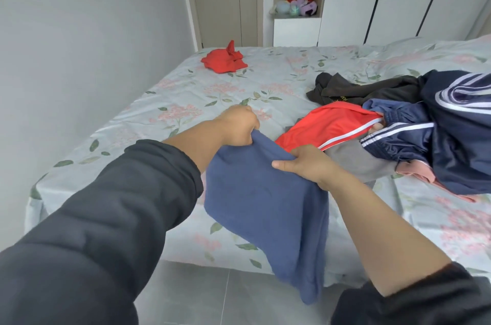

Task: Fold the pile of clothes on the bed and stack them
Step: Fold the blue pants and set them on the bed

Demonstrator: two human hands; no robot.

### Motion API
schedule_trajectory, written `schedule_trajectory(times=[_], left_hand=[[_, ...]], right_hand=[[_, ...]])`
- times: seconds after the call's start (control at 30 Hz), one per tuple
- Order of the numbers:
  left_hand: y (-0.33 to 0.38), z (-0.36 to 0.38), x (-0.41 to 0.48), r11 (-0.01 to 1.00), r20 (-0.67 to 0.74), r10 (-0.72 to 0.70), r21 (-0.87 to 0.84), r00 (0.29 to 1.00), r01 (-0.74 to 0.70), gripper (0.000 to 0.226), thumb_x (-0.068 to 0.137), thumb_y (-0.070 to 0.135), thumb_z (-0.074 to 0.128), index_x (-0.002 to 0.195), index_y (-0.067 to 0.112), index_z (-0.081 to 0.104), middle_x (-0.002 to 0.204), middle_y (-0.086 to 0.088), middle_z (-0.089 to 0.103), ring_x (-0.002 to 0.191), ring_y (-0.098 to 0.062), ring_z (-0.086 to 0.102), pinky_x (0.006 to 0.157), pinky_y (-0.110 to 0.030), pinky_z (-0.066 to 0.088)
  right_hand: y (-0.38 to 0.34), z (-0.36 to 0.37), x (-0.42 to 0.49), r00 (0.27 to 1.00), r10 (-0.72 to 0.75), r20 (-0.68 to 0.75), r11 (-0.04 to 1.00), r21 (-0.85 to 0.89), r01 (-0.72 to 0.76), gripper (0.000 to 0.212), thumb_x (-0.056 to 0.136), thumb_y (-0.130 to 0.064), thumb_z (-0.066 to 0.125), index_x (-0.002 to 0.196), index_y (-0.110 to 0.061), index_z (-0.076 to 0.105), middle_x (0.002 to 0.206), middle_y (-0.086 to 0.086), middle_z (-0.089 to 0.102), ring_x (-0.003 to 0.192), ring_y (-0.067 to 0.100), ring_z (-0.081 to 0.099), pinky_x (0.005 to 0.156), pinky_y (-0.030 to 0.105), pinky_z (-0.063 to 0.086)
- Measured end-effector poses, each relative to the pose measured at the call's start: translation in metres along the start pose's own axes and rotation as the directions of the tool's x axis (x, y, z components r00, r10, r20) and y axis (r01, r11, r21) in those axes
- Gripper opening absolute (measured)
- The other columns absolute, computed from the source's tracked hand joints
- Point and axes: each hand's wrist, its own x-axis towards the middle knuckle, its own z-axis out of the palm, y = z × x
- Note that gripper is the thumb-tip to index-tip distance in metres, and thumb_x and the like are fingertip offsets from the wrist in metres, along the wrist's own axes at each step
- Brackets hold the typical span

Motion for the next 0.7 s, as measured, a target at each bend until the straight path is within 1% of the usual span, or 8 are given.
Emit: schedule_trajectory(times=[0.1, 0.13, 0.2, 0.27, 0.33, 0.53, 0.63, 0.7], left_hand=[[-0.026, -0.029, -0.026, 0.989, -0.127, -0.109, 0.086, 0.986, 0.121, 0.031, 0.076, 0.007, 0.054, 0.055, 0.02, 0.035, 0.062, 0.001, 0.04, 0.086, -0.026, 0.049, 0.08, -0.031, 0.033], [-0.035, -0.038, -0.035, 0.981, -0.173, -0.156, 0.088, 0.972, 0.173, 0.032, 0.077, 0.008, 0.054, 0.055, 0.021, 0.034, 0.061, 0.002, 0.038, 0.086, -0.027, 0.049, 0.081, -0.031, 0.031], [-0.051, -0.055, -0.053, 0.953, -0.256, -0.262, 0.085, 0.931, 0.292, 0.032, 0.078, 0.009, 0.053, 0.055, 0.021, 0.035, 0.061, 0.003, 0.037, 0.084, -0.028, 0.051, 0.082, -0.031, 0.027], [-0.063, -0.068, -0.07, 0.913, -0.306, -0.36, 0.078, 0.882, 0.399, 0.027, 0.078, 0.009, 0.052, 0.057, 0.02, 0.038, 0.062, 0.002, 0.042, 0.085, -0.028, 0.053, 0.084, -0.032, 0.027], [-0.071, -0.079, -0.084, 0.87, -0.329, -0.451, 0.047, 0.83, 0.491, 0.019, 0.078, 0.007, 0.05, 0.063, 0.019, 0.045, 0.069, -0.001, 0.051, 0.091, -0.028, 0.052, 0.082, -0.033, 0.028], [-0.082, -0.091, -0.126, 0.701, -0.274, -0.71, -0.195, 0.649, 0.686, 0.014, 0.08, 0.011, 0.047, 0.07, 0.019, 0.051, 0.069, 0.002, 0.046, 0.104, -0.024, 0.044, 0.078, -0.031, 0.03], [-0.08, -0.089, -0.145, 0.57, -0.151, -0.804, -0.47, 0.575, 0.674, 0.016, 0.082, 0.017, 0.051, 0.066, 0.017, 0.049, 0.08, -0.005, 0.057, 0.099, -0.027, 0.05, 0.078, -0.033, 0.04], [-0.08, -0.085, -0.159, 0.439, -0.045, -0.811, -0.707, 0.583, 0.555, 0.023, 0.081, 0.016, 0.061, 0.062, 0.016, 0.048, 0.074, -0.006, 0.057, 0.08, -0.028, 0.053, 0.063, -0.029, 0.044]], right_hand=[[-0.033, -0.015, -0.005, 1.0, -0.003, 0.006, 0.937, -0.348, 0.005, 0.034, 0.078, -0.033, 0.075, 0.084, -0.002, 0.063, 0.077, 0.006, 0.059, 0.076, 0.024, 0.055, 0.057, 0.03, 0.042], [-0.042, -0.02, -0.007, 0.998, -0.013, -0.055, 0.888, -0.459, -0.014, 0.035, 0.079, -0.033, 0.074, 0.077, -0.004, 0.055, 0.072, 0.003, 0.052, 0.076, 0.024, 0.051, 0.052, 0.028, 0.035], [-0.06, -0.028, -0.012, 0.977, -0.052, -0.206, 0.843, -0.533, -0.068, 0.042, 0.08, -0.031, 0.073, 0.065, -0.01, 0.039, 0.065, 0.002, 0.041, 0.071, 0.025, 0.046, 0.046, 0.028, 0.025], [-0.076, -0.036, -0.017, 0.937, -0.08, -0.34, 0.878, -0.469, -0.095, 0.043, 0.083, -0.028, 0.071, 0.063, -0.01, 0.037, 0.063, 0.003, 0.04, 0.064, 0.025, 0.044, 0.046, 0.029, 0.023], [-0.089, -0.043, -0.02, 0.894, -0.12, -0.431, 0.928, -0.369, -0.053, 0.035, 0.086, -0.026, 0.067, 0.065, -0.008, 0.045, 0.064, 0.005, 0.044, 0.068, 0.026, 0.046, 0.051, 0.028, 0.028], [-0.122, -0.046, -0.035, 0.853, -0.193, -0.485, 0.972, 0.02, 0.232, 0.035, 0.094, -0.016, 0.051, 0.06, -0.014, 0.039, 0.058, 0.001, 0.036, 0.055, 0.017, 0.03, 0.05, 0.03, 0.024], [-0.132, -0.043, -0.04, 0.805, -0.179, -0.566, 0.962, 0.068, 0.263, 0.04, 0.094, -0.022, 0.052, 0.057, -0.017, 0.04, 0.057, 0.001, 0.039, 0.052, 0.016, 0.032, 0.05, 0.03, 0.026], [-0.136, -0.04, -0.043, 0.733, -0.19, -0.653, 0.963, 0.02, 0.268, 0.042, 0.093, -0.023, 0.052, 0.055, -0.017, 0.034, 0.054, 0.0, 0.035, 0.05, 0.017, 0.029, 0.047, 0.031, 0.024]])
